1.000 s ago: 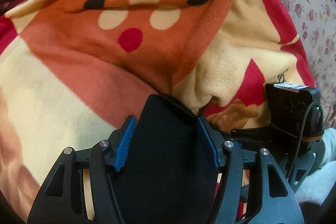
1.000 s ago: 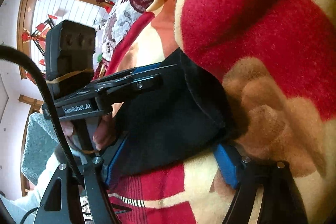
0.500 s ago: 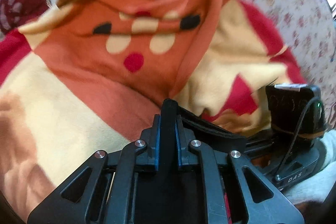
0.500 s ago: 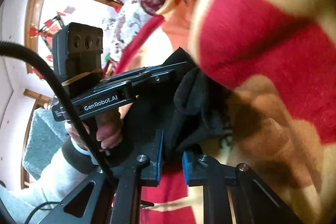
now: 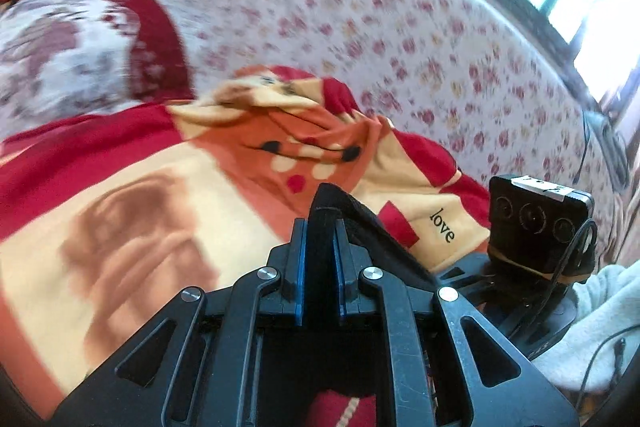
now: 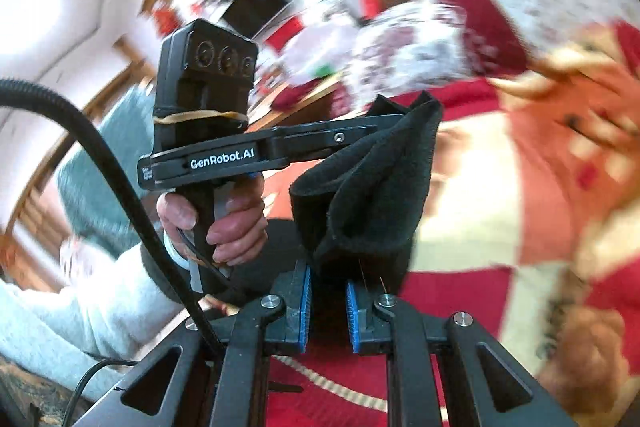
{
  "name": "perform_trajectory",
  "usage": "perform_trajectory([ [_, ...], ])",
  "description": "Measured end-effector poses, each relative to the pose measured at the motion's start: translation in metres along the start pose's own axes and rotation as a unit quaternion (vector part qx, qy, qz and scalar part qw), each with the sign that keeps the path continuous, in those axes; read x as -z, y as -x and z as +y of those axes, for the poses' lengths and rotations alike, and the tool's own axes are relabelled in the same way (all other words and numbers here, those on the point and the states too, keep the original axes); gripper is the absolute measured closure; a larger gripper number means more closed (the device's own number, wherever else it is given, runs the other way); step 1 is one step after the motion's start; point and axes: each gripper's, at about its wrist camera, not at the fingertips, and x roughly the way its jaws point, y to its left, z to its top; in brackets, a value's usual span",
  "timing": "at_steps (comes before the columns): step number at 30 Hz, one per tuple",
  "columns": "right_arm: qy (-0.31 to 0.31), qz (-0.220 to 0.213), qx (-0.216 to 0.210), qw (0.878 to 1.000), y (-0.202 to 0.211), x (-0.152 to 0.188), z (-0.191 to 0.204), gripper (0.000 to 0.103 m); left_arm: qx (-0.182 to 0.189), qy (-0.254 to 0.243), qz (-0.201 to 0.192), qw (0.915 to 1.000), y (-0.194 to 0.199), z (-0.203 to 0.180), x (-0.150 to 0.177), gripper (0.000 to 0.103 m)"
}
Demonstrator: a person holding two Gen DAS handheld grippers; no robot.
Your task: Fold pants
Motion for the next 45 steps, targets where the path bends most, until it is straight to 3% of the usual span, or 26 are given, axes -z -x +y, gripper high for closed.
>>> perform_trajectory([
  [5,0.061,0.072,-0.037,0.995,-0.064,0.001,0.036,0.089,-0.059,0.072,-0.029,0.9952,0.058,0.038,0.058,0.093],
  [7,0.070,0.112,-0.051,0.990,-0.100,0.004,0.041,0.089,-0.084,0.114,-0.032,0.9894,0.073,0.057,0.083,0.093],
  [9,0.069,0.150,-0.063,0.984,-0.136,0.011,0.041,0.088,-0.135,0.152,-0.035,0.9786,0.089,0.074,0.108,0.090],
  [11,0.049,0.185,-0.071,0.979,-0.166,0.019,0.036,0.081,-0.152,0.178,-0.044,0.9712,0.106,0.083,0.125,0.074],
  [12,0.032,0.204,-0.072,0.976,-0.179,0.022,0.033,0.078,-0.152,0.191,-0.050,0.9684,0.112,0.087,0.132,0.056],
  [13,0.013,0.217,-0.082,0.973,-0.186,0.023,0.029,0.072,-0.150,0.210,-0.062,0.9642,0.123,0.089,0.139,0.044],
  [16,-0.009,0.198,-0.140,0.970,-0.172,0.014,0.029,0.054,-0.156,0.225,-0.085,0.9579,0.140,0.085,0.146,0.040],
  [19,-0.009,0.137,-0.148,0.979,-0.124,-0.003,0.024,0.052,-0.179,0.218,-0.085,0.9556,0.143,0.070,0.147,0.040],
  [24,-0.073,0.081,-0.055,0.993,-0.076,-0.010,-0.024,0.046,-0.224,0.182,-0.054,0.9558,0.119,0.040,0.148,0.039],
  [26,-0.108,0.087,-0.007,0.990,-0.080,-0.006,-0.050,0.046,-0.244,0.177,-0.038,0.9527,0.106,0.034,0.149,0.039],
  [31,-0.134,0.111,-0.006,0.985,-0.113,0.000,-0.070,0.046,-0.305,0.209,0.012,0.9290,0.071,0.042,0.159,0.040],
  [33,-0.138,0.126,-0.012,0.982,-0.129,0.003,-0.075,0.049,-0.307,0.230,0.008,0.9237,0.067,0.049,0.162,0.040],
  [34,-0.138,0.128,-0.021,0.982,-0.135,0.004,-0.074,0.061,-0.301,0.243,-0.001,0.9221,0.068,0.051,0.162,0.043],
  [35,-0.128,0.126,-0.012,0.984,-0.138,0.004,-0.071,0.063,-0.290,0.259,-0.005,0.9214,0.071,0.053,0.161,0.052],
  [36,-0.113,0.124,-0.006,0.986,-0.137,0.002,-0.067,0.066,-0.273,0.275,-0.003,0.9218,0.074,0.054,0.160,0.072],
  [39,-0.080,0.119,0.000,0.990,-0.118,-0.004,-0.050,0.069,-0.282,0.274,-0.011,0.9194,0.084,0.044,0.159,0.074],
  [43,-0.053,0.137,0.082,0.986,-0.118,-0.002,-0.055,0.068,-0.328,0.288,0.002,0.8998,0.080,0.052,0.171,0.074],
  [45,-0.073,0.144,0.082,0.983,-0.126,0.004,-0.066,0.065,-0.315,0.305,-0.014,0.8986,0.083,0.055,0.175,0.074],
])
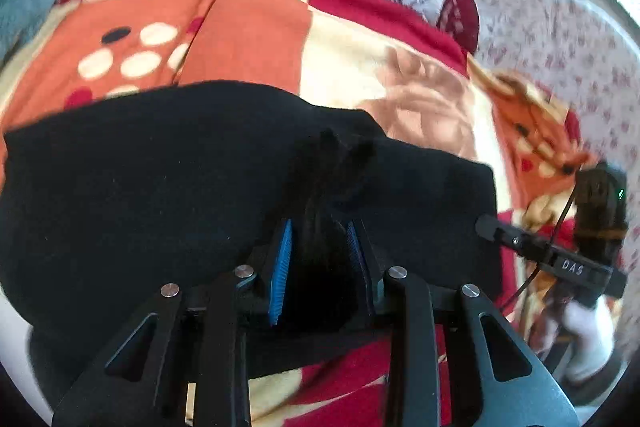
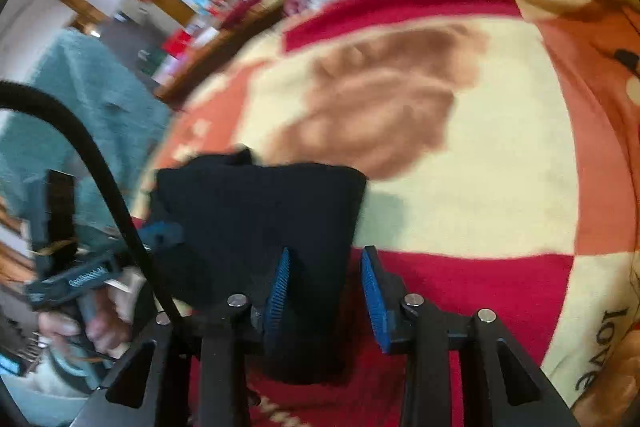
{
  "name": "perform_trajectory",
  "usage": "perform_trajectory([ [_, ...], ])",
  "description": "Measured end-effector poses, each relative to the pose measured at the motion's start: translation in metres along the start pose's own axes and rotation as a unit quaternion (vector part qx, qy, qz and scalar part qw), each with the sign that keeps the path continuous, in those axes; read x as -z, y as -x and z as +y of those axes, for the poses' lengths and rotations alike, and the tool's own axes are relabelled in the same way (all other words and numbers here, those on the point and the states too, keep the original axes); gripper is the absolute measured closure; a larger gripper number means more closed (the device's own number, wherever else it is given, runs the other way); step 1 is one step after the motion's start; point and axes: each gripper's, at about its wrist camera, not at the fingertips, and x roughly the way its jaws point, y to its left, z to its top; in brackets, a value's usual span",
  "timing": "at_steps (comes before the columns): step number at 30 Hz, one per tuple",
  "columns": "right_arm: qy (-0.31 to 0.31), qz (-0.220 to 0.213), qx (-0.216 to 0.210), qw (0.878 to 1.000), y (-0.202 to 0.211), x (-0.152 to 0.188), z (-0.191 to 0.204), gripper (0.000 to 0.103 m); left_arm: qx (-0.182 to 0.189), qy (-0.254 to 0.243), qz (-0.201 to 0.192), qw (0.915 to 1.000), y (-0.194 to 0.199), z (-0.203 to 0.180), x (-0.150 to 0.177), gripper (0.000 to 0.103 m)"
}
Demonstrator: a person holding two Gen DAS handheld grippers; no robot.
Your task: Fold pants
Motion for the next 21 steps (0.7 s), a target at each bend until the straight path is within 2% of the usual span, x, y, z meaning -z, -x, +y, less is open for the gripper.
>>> perform_trajectory([
  [2,-0.005,-0.008,0.001,1.000,0.006,-0.002,0.002,0.065,-0.005,-0.005,-0.003,1.0000,0.006,-0.001,0.000,0.074],
  [5,0.032,-0.039,0.053,0.997,0.028,-0.010,0.020,0.065,-0.010,-0.002,-0.013,0.9999,0.016,0.003,0.002,0.074],
  [7,0.042,-0.062,0.023,0.997,0.039,-0.013,0.032,0.065,-0.006,0.006,-0.018,0.9998,0.022,0.007,0.004,0.074],
  [9,0.060,-0.070,-0.036,0.995,0.043,-0.018,0.053,0.064,-0.004,0.015,-0.024,0.9996,0.029,0.012,0.007,0.074],
  [11,0.079,-0.052,-0.105,0.990,0.031,-0.023,0.074,0.064,-0.004,0.020,-0.033,0.9993,0.036,0.017,0.010,0.074],
  [13,0.093,-0.035,-0.133,0.986,0.012,-0.028,0.092,0.065,-0.005,0.028,-0.044,0.9986,0.046,0.025,0.014,0.074],
  [16,0.135,-0.008,-0.126,0.983,-0.019,-0.033,0.116,0.064,-0.012,0.040,-0.052,0.9978,0.056,0.038,0.019,0.067],
  [21,0.158,0.028,-0.093,0.983,-0.068,-0.035,0.133,0.064,-0.051,0.064,-0.059,0.9949,0.063,0.064,0.028,0.066],
])
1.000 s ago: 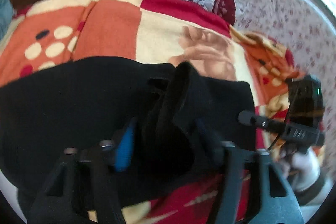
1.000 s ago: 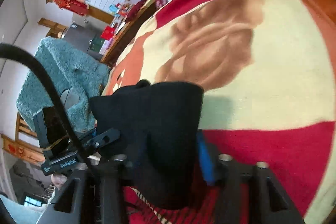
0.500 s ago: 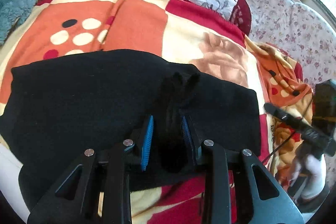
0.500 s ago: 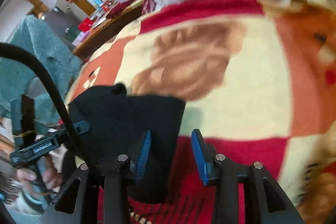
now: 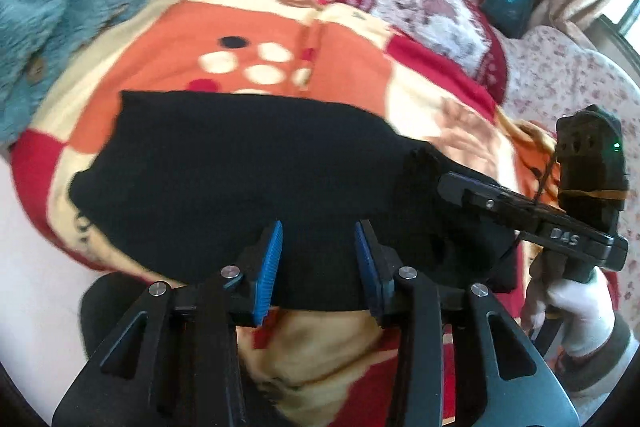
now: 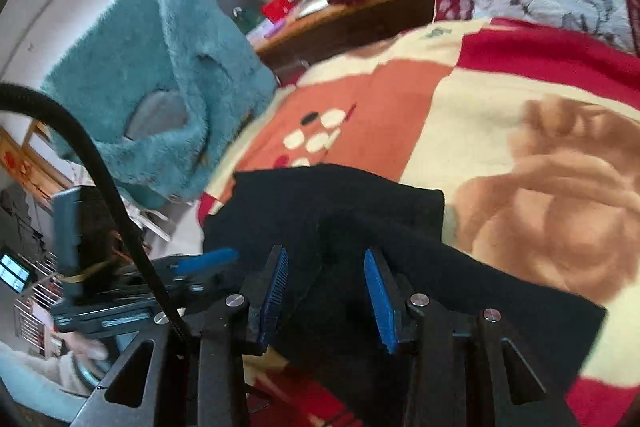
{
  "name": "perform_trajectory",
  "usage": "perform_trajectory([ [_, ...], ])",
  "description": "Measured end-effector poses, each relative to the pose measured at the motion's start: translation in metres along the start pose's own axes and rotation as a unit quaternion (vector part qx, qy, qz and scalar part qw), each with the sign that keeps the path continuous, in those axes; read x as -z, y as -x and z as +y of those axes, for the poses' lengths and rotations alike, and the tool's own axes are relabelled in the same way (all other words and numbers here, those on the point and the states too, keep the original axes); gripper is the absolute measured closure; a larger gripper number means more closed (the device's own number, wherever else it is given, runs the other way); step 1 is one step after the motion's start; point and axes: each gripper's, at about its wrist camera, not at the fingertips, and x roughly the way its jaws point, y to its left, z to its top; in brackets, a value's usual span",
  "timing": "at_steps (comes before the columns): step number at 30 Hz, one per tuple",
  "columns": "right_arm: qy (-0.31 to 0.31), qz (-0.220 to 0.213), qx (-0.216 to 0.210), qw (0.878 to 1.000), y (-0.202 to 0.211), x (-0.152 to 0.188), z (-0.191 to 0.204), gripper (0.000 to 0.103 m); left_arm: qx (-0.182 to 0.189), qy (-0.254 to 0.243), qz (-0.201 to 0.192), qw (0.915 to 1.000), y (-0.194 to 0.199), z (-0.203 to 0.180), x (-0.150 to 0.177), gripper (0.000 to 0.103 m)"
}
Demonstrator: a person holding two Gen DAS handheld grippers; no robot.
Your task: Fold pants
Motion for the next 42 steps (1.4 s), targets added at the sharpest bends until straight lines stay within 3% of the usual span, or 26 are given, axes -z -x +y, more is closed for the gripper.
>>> perform_trajectory([
  [3,-0.002,0.030,0.012,0.999,-0.022,0.002,-0.004,0.064,-0.009,0.019,0.000,0.9998,0.000,0.013,0.001,0.066],
  [8,0.019,0.031,0.031,0.999,-0.012,-0.001,0.005,0.064,-0.022,0.031,-0.009,0.9992,0.002,0.019,0.000,0.066],
  [12,0.029,0.014,0.011,0.999,0.004,-0.005,0.019,0.062,-0.025,0.039,-0.012,0.9988,0.005,0.024,0.001,0.066],
  [15,0.044,0.001,-0.011,0.999,0.010,-0.012,0.032,0.053,-0.013,0.055,-0.015,0.9983,0.008,0.029,0.002,0.045],
  [18,0.045,0.002,-0.036,0.998,0.006,-0.020,0.042,0.048,-0.006,0.070,-0.019,0.9974,0.012,0.036,0.003,0.045],
  [26,0.074,0.029,-0.031,0.996,-0.020,-0.037,0.062,0.048,-0.007,0.111,-0.020,0.9936,0.018,0.059,0.010,0.045],
  [33,0.117,0.063,-0.026,0.991,-0.052,-0.055,0.088,0.048,0.031,0.177,-0.023,0.9835,0.027,0.094,0.030,0.044],
  [38,0.153,0.092,-0.033,0.983,-0.079,-0.063,0.106,0.047,0.074,0.249,-0.016,0.9656,0.021,0.124,0.043,0.044],
  [42,0.174,0.114,-0.032,0.978,-0.102,-0.070,0.116,0.047,0.081,0.255,-0.025,0.9631,0.020,0.127,0.041,0.044],
])
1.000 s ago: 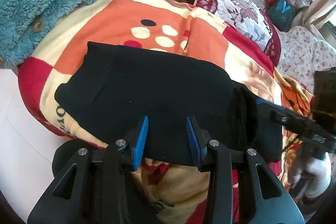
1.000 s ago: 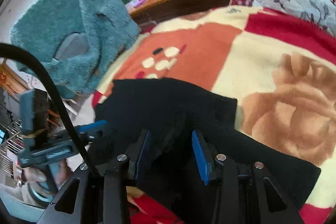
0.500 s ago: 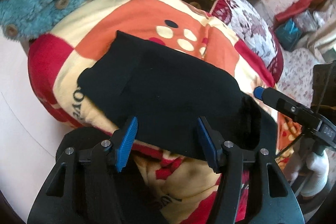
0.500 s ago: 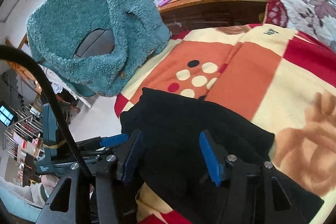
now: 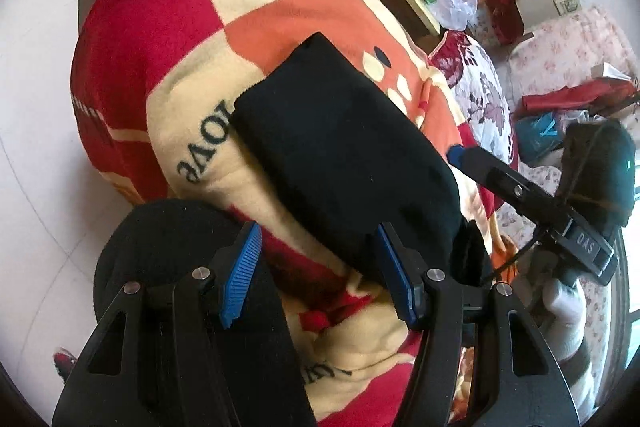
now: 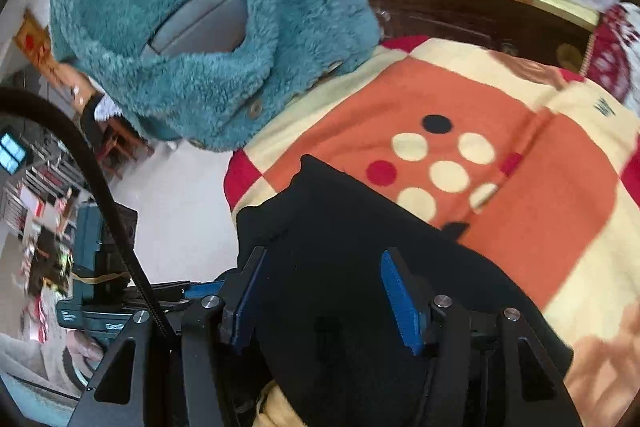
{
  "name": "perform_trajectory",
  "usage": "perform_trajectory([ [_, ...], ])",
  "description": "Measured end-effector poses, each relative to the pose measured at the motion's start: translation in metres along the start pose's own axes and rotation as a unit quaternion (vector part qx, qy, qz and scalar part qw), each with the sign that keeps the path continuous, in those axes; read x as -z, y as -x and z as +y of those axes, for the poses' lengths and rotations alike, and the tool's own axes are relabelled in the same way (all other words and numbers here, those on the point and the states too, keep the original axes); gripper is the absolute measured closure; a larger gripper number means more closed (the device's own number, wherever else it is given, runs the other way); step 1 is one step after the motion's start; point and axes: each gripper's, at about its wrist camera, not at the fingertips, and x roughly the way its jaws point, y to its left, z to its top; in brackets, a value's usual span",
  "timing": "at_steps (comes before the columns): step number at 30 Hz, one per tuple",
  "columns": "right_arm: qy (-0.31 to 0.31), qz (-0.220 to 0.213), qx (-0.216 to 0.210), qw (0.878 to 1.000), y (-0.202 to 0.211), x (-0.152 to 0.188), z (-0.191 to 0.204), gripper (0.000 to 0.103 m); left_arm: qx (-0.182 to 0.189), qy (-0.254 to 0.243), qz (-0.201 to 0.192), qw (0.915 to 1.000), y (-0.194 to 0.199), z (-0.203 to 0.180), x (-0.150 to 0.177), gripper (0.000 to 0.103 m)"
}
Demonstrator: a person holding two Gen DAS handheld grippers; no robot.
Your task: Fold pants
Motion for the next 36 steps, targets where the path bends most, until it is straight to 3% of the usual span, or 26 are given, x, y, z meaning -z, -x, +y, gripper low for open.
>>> perform_trajectory([
  [6,0.037,0.026,0.000,0.999,-0.029,-0.024,0.007,0.047,0.008,0.013,-0.004,0.9999,-0.007,0.003,-0.010,0.044],
  [8,0.057,0.041,0.008,0.997,-0.042,-0.032,0.010,0.043,0.012,0.011,-0.008,0.9998,-0.007,0.002,-0.011,0.038],
  [10,0.082,0.054,0.016,0.995,-0.054,-0.040,0.015,0.038,0.006,0.004,-0.013,0.9999,-0.008,-0.001,-0.013,0.038],
  [14,0.129,0.075,0.040,0.988,-0.077,-0.053,0.020,0.038,0.013,0.006,-0.015,0.9998,-0.008,0.001,-0.013,0.038],
  [19,0.150,0.111,0.016,0.982,-0.110,-0.068,0.018,0.038,0.020,0.010,-0.015,0.9996,-0.007,0.004,-0.015,0.038],
  [21,0.158,0.132,0.004,0.979,-0.123,-0.067,0.016,0.045,0.017,0.003,-0.016,0.9997,-0.008,0.002,-0.015,0.038],
  [23,0.188,0.121,0.001,0.975,-0.125,-0.067,0.019,0.074,0.011,-0.007,-0.017,0.9998,-0.009,0.000,-0.013,0.038],
  [25,0.184,0.116,0.002,0.976,-0.123,-0.067,0.018,0.081,0.007,-0.014,-0.018,0.9997,-0.008,-0.002,-0.013,0.038],
  [28,0.184,0.090,-0.013,0.979,-0.104,-0.064,0.021,0.087,0.002,-0.020,-0.027,0.9994,-0.006,-0.003,-0.014,0.038],
  [36,0.173,0.026,-0.051,0.983,-0.049,-0.060,0.032,0.088,-0.023,-0.057,-0.068,0.9958,0.000,-0.003,-0.025,0.038],
])
